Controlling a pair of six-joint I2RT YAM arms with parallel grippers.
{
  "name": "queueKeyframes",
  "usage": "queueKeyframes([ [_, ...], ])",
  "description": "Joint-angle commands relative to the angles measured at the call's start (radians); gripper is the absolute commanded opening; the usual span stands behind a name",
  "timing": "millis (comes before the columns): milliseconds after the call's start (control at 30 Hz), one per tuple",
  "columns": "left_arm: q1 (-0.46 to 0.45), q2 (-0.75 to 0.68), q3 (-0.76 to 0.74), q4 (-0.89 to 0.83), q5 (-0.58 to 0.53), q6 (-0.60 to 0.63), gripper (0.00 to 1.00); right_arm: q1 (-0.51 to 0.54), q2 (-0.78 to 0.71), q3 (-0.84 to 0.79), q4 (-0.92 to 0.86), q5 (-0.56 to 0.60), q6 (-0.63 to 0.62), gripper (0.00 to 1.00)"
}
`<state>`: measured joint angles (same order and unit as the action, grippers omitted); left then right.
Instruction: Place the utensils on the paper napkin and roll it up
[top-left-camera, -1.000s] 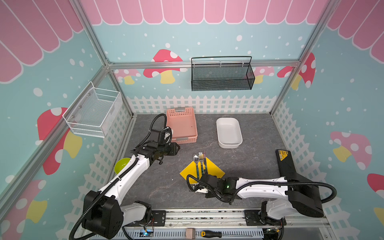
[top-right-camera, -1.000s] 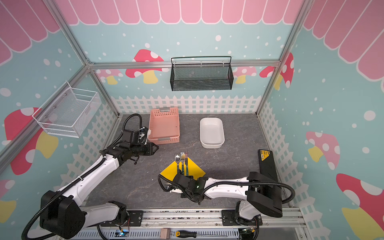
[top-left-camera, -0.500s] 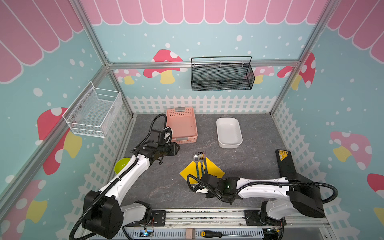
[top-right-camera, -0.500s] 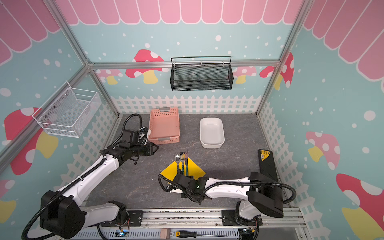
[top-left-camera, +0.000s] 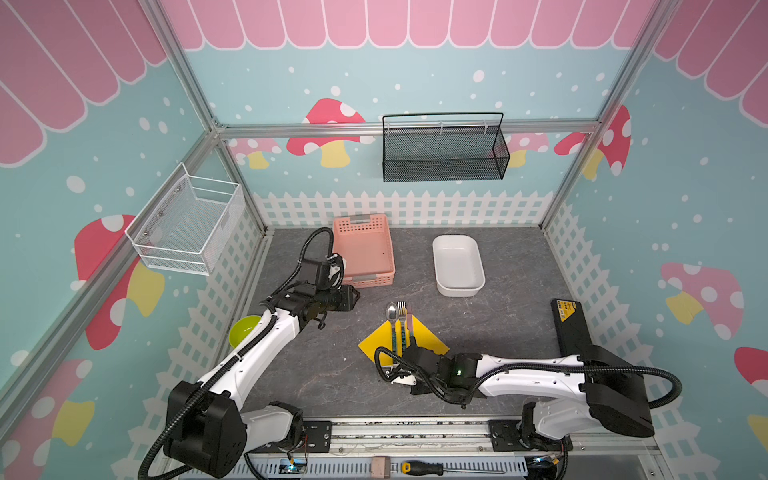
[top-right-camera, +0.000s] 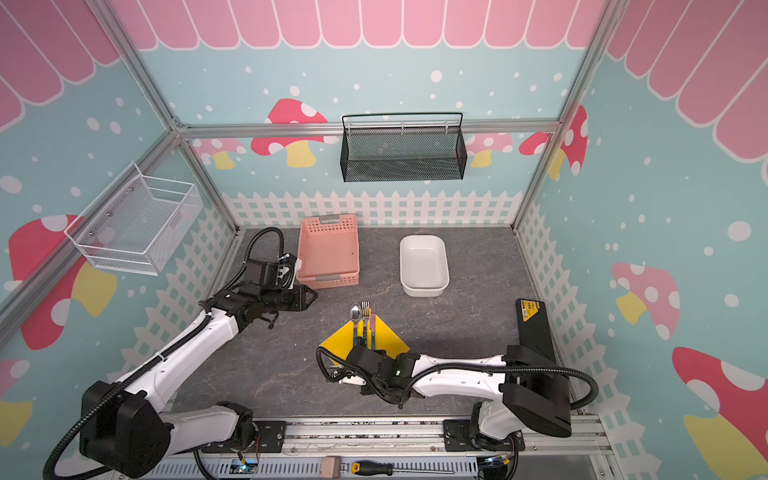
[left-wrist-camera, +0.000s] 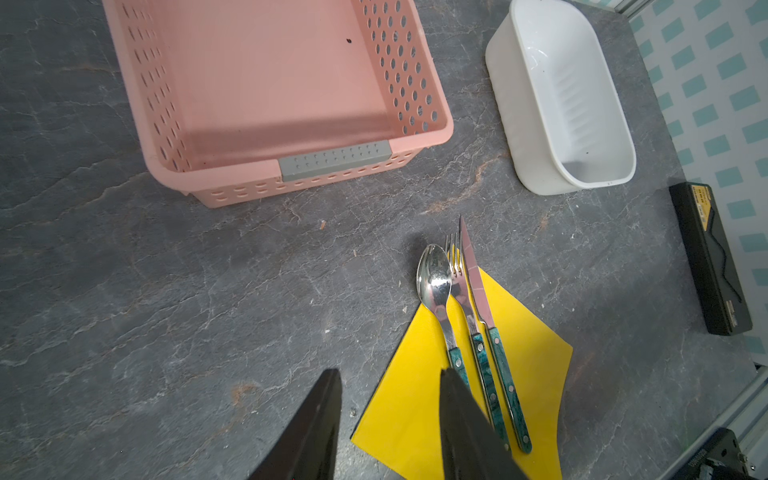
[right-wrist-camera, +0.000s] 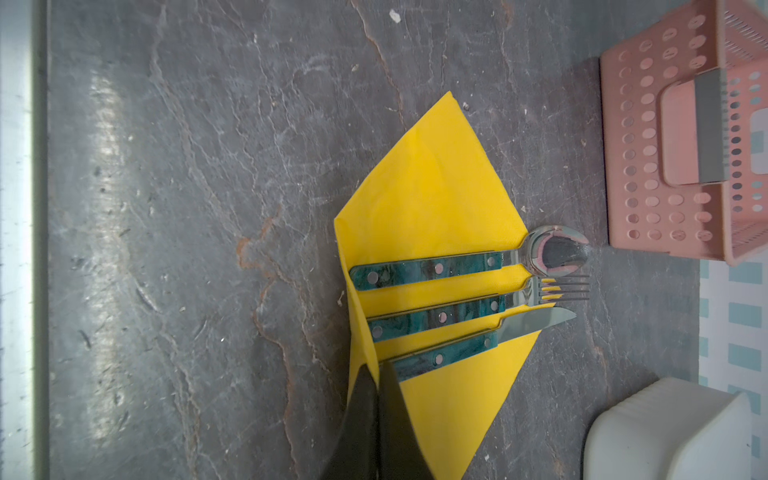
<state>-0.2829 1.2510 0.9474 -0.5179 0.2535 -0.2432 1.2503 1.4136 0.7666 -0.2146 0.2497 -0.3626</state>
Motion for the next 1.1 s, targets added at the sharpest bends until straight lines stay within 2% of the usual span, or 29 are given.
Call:
queueKeyframes([
  [0,-0.001,-0.001,0.013,0.01,-0.008,0.003,0.41,0.0,-0.026,0.027,-0.014,-0.027,-0.011,0.0],
  [133,0.001,-0.001,0.013,0.01,-0.007,0.002,0.41,0.0,-0.02,0.028,-0.015,-0.037,-0.009,0.0],
  [333,-0.001,0.004,0.011,0.012,0.003,-0.002,0.41,-0.008,0.021,0.026,0.016,0.028,-0.032,0.0],
  [533,-0.013,0.004,-0.003,0.012,0.016,-0.021,0.41,-0.044,0.059,0.037,0.074,0.016,-0.05,0.0],
  [900,-0.161,-0.017,-0.184,0.121,0.095,-0.216,0.34,-0.099,0.124,0.043,0.147,-0.01,-0.091,0.0],
  [1067,-0.2,0.011,-0.254,0.163,0.152,-0.266,0.3,-0.126,0.14,0.038,0.172,-0.019,-0.104,0.0],
])
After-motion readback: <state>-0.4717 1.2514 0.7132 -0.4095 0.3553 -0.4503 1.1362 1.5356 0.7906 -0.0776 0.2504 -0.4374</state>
